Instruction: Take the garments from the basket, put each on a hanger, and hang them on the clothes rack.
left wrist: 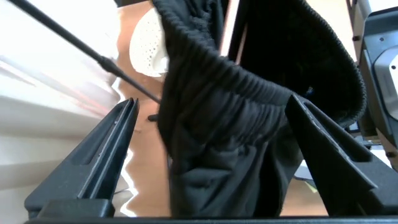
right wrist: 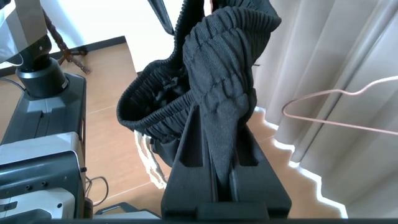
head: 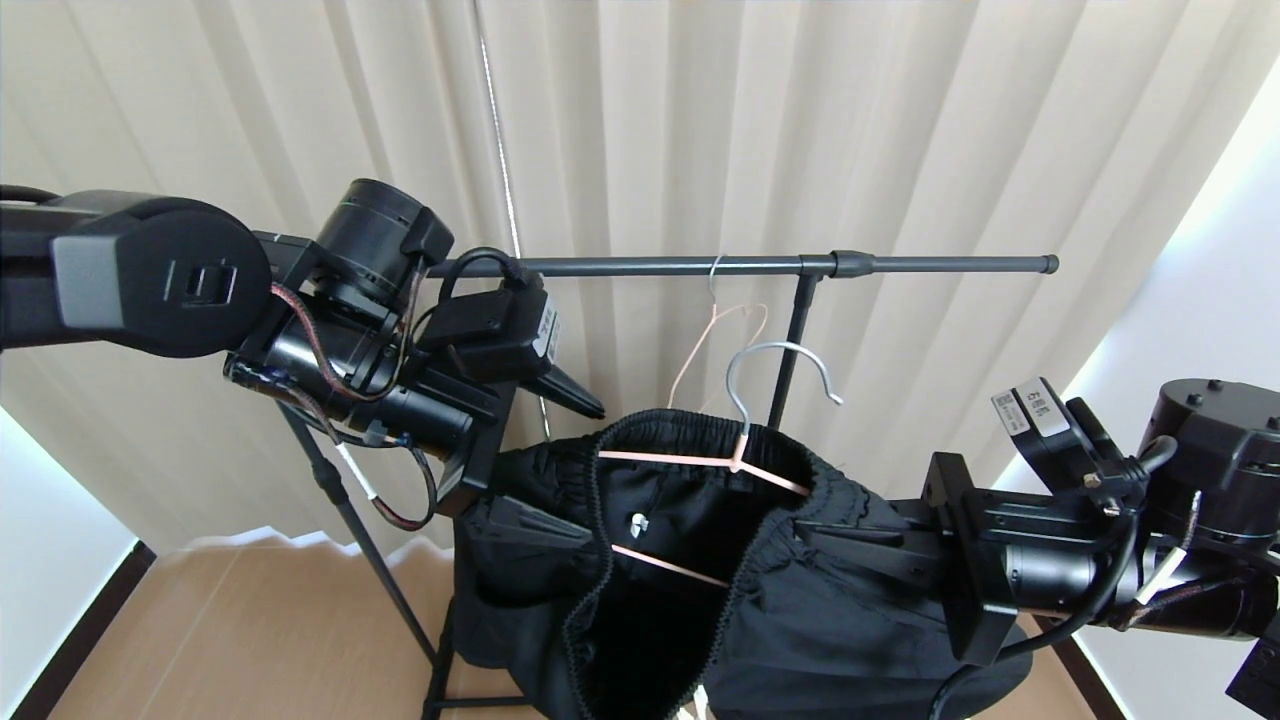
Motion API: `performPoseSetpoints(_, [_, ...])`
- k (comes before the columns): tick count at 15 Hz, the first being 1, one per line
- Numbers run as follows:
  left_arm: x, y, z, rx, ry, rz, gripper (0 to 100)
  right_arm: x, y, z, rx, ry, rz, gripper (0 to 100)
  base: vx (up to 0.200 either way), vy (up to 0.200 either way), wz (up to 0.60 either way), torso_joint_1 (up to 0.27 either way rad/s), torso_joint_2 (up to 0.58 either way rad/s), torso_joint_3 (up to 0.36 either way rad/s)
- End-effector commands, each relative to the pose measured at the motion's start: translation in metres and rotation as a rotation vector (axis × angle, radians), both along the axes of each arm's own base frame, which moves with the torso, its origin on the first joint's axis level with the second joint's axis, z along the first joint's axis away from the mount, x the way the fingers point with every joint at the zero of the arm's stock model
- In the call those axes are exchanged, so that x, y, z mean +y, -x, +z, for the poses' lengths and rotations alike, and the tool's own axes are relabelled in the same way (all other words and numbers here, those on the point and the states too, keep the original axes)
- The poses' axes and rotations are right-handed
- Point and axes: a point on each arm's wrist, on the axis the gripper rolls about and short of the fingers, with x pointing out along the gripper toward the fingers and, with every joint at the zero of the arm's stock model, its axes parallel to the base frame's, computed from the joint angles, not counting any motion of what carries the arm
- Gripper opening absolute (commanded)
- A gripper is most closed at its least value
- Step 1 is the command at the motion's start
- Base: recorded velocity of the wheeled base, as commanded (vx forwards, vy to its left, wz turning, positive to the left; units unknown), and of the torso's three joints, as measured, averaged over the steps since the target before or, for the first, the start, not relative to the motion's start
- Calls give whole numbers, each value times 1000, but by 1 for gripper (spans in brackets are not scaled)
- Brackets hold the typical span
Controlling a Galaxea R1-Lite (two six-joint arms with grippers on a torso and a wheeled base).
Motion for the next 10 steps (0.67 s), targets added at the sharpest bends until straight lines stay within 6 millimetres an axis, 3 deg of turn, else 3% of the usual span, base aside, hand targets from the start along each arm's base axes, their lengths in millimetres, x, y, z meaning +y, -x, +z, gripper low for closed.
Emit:
performPoseSetpoints(1, [-5,-2,-7,20,-8,-13,100,0,0,0,-2,-1,1,0,0,0,0,0,0,0])
performPoseSetpoints(10, [-21,-2,-18,97,-9,-31,100,-1,5,4,-43,-23,6,0,0,0,0,0,0,0])
